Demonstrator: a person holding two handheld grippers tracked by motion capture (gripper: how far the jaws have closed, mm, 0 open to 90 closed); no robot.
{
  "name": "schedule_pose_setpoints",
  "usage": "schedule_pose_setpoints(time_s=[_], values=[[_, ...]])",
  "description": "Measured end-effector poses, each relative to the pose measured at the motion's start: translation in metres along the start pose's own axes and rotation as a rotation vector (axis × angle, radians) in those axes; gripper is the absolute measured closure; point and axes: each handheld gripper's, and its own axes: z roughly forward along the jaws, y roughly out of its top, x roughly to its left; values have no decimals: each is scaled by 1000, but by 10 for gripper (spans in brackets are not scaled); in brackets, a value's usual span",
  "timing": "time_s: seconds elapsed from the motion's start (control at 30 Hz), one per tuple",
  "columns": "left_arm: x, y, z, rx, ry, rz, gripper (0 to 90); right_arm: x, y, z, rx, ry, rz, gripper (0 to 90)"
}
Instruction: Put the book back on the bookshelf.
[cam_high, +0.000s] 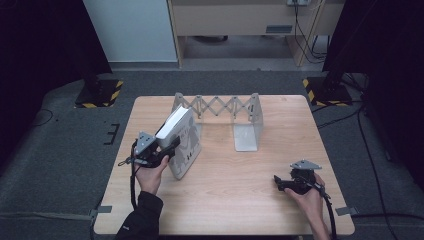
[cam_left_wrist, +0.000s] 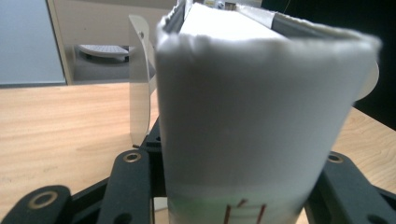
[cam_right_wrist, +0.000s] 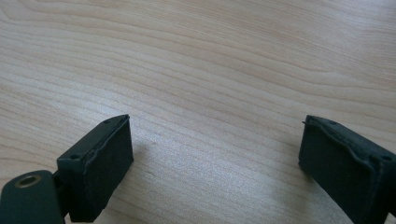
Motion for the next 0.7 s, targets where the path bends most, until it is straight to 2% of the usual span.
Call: schedule_pose_setpoints(time_s=[0.03, 0.13, 0.23, 0.3, 0.5, 0.7], values=[[1, -3, 0, -13, -4, -2, 506, 0, 0, 0, -1, 1, 0, 100], [0, -2, 0, -12, 1, 3, 506, 0, 0, 0, 0, 1, -1, 100], [-4, -3, 1, -10, 1, 27, 501, 0, 0, 0, 0, 1, -1, 100], [-5, -3, 3, -10, 0, 25, 496, 0, 0, 0, 0, 1, -1, 100], [-7, -8, 12, 24, -15, 35, 473, 0, 0, 0, 0, 1, -1, 100], [-11, -9, 14, 23, 16, 83, 500, 0, 0, 0, 0, 0, 0, 100]])
